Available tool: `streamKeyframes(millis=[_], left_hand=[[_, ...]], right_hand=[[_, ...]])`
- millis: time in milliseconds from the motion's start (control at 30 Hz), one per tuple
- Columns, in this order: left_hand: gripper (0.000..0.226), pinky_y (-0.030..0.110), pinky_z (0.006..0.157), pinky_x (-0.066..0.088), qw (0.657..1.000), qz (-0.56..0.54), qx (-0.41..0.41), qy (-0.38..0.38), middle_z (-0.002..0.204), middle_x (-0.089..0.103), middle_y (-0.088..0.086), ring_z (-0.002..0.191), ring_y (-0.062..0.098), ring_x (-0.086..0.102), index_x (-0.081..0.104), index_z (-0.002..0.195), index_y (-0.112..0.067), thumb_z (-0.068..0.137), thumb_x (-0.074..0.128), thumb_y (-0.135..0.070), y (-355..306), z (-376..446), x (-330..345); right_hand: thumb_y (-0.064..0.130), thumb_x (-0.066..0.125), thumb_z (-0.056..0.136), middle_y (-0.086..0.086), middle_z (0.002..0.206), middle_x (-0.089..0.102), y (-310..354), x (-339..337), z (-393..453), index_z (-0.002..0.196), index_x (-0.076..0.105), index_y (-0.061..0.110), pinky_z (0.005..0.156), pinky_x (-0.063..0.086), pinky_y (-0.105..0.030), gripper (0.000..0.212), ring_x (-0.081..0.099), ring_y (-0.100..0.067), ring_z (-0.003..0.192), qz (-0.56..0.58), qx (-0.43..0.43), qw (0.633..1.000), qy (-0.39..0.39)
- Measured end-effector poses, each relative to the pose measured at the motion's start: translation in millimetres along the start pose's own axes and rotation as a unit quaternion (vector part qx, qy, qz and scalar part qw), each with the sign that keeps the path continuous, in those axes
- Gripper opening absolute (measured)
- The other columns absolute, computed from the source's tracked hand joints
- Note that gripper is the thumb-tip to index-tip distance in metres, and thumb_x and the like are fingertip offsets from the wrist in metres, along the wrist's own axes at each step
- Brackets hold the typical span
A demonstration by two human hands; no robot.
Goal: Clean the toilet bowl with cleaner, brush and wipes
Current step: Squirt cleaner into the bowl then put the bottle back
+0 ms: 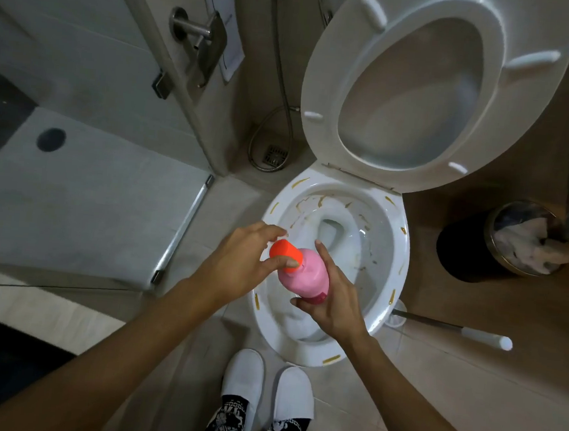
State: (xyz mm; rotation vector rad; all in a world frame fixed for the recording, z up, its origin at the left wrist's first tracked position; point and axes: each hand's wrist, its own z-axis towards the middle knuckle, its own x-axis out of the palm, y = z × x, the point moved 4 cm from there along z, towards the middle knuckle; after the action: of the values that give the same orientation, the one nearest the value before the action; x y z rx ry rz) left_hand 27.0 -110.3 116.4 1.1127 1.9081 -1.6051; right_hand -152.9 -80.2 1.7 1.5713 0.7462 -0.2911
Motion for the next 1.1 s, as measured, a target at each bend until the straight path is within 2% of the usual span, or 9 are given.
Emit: streamKeyframes(millis=[100,267,400,567,667,767,900,967,1100], left_hand=[[0.043,0.024,0.088,0.042,1.000,0.010,0.017,0.003,0.118,0.061,0.005,0.101,0.021,0.059,0.060,0.125,-0.014,0.085,0.069,-0.027,1,-10,1],[0.055,-0.003,0.089,0.030,0.995,-0.050,0.087,0.006,0.111,0.063,-0.004,0.101,-0.001,0.052,0.067,0.114,-0.010,0.067,0.066,0.018,5,-31,-1],[0.068,-0.006,0.090,0.023,0.995,-0.096,0.012,-0.026,0.124,0.050,-0.016,0.113,0.001,0.048,0.052,0.134,-0.022,0.074,0.076,-0.001,8,-52,-13],[0.058,0.018,0.086,0.038,0.994,0.026,-0.037,-0.095,0.116,0.065,0.006,0.101,0.024,0.061,0.063,0.121,-0.011,0.076,0.062,-0.048,14,-80,-30],[0.039,0.015,0.087,0.037,0.994,0.019,-0.008,-0.103,0.107,0.068,0.008,0.095,0.021,0.061,0.068,0.111,-0.008,0.075,0.063,-0.022,14,-99,-42],[0.051,0.000,0.098,0.025,0.993,-0.023,0.020,-0.114,0.121,0.062,-0.002,0.111,0.000,0.048,0.066,0.117,-0.013,0.067,0.068,-0.002,21,-122,-54],[0.058,0.014,0.093,0.039,0.974,-0.060,-0.091,-0.201,0.114,0.052,-0.017,0.105,-0.003,0.049,0.062,0.122,-0.021,0.072,0.071,-0.048,37,-153,-75],[0.053,0.015,0.083,0.040,0.966,-0.045,-0.132,-0.217,0.102,0.053,-0.015,0.092,0.003,0.053,0.065,0.118,-0.022,0.074,0.071,-0.053,44,-167,-84],[0.037,0.006,0.085,0.038,0.968,-0.065,-0.110,-0.215,0.107,0.065,-0.005,0.089,-0.002,0.053,0.067,0.115,-0.015,0.079,0.074,-0.009,56,-199,-96]], right_hand=[[0.035,0.089,0.058,0.001,0.124,0.061,5,4,-3,0.148,0.019,0.039,0.087,0.052,-0.034,0.114,0.060,-0.022,0.106,0.000,-0.002,1.000,0.008],[0.031,0.089,0.059,0.003,0.123,0.062,17,12,-10,0.150,0.023,0.034,0.084,0.048,-0.023,0.112,0.061,-0.019,0.106,0.011,-0.015,0.999,0.032],[0.035,0.089,0.060,0.009,0.131,0.057,34,17,-15,0.150,0.026,0.029,0.086,0.042,-0.014,0.109,0.058,-0.015,0.112,0.014,-0.049,0.998,0.045],[0.034,0.089,0.061,0.017,0.128,0.054,63,24,-17,0.148,0.026,0.031,0.088,0.042,-0.015,0.107,0.056,-0.014,0.113,0.019,-0.072,0.994,0.077],[0.033,0.090,0.059,0.030,0.125,0.045,82,28,-18,0.147,0.026,0.034,0.090,0.043,-0.017,0.109,0.055,-0.010,0.115,0.025,-0.095,0.991,0.089],[0.033,0.090,0.058,0.034,0.122,0.045,104,35,-22,0.146,0.025,0.039,0.089,0.046,-0.020,0.109,0.055,-0.008,0.113,0.026,-0.116,0.987,0.105],[0.038,0.088,0.058,0.018,0.129,0.056,129,52,-24,0.147,0.026,0.042,0.090,0.051,-0.027,0.108,0.058,-0.010,0.113,0.017,-0.129,0.982,0.140],[0.040,0.088,0.058,0.013,0.131,0.057,141,63,-26,0.148,0.025,0.039,0.090,0.051,-0.029,0.110,0.060,-0.013,0.112,0.012,-0.137,0.977,0.162],[0.037,0.088,0.061,0.012,0.137,0.053,167,88,-36,0.148,0.028,0.034,0.093,0.044,-0.012,0.106,0.057,-0.009,0.116,0.020,-0.156,0.968,0.196]])
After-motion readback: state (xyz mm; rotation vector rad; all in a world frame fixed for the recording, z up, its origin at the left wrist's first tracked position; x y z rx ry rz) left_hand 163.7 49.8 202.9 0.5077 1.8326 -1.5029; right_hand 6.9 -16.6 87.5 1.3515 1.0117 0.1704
